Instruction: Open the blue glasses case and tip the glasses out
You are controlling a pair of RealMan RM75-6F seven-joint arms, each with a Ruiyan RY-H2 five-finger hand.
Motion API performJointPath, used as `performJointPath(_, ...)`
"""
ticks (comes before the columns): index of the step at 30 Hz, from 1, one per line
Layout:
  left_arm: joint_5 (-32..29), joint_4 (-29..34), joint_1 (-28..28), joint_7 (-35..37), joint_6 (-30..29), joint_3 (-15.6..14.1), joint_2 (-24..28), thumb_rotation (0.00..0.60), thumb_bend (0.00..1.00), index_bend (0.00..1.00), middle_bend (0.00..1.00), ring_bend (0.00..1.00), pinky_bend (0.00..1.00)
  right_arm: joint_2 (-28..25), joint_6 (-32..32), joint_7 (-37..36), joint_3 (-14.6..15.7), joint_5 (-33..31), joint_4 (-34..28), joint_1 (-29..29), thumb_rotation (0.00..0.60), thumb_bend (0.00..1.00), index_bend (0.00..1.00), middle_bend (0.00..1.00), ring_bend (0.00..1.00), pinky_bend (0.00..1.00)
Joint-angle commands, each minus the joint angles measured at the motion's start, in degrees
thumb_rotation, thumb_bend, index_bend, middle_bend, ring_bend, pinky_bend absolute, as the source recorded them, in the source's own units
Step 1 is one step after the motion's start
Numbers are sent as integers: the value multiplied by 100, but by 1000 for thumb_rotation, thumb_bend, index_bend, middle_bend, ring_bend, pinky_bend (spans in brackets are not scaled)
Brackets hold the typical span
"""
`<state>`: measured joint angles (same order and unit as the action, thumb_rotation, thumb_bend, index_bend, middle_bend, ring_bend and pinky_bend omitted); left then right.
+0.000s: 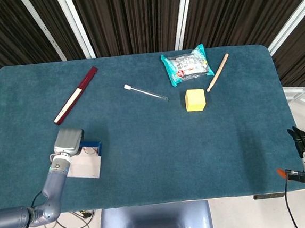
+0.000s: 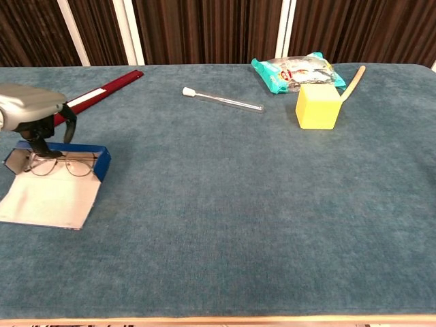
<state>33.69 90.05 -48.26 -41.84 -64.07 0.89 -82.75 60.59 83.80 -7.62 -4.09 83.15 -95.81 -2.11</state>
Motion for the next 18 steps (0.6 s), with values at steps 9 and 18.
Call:
performJointPath(9, -176, -233, 120, -396, -422, 61, -145, 600, 336, 627, 1000, 898, 970, -1, 8, 2, 2, 9, 0, 3, 600, 178, 0, 0, 0, 194)
performJointPath(18, -218, -347, 108, -799, -701, 132, -297, 600, 336, 635, 1000, 905, 970, -4, 2, -13, 2, 6, 1, 2, 600, 179, 0, 0, 0, 193)
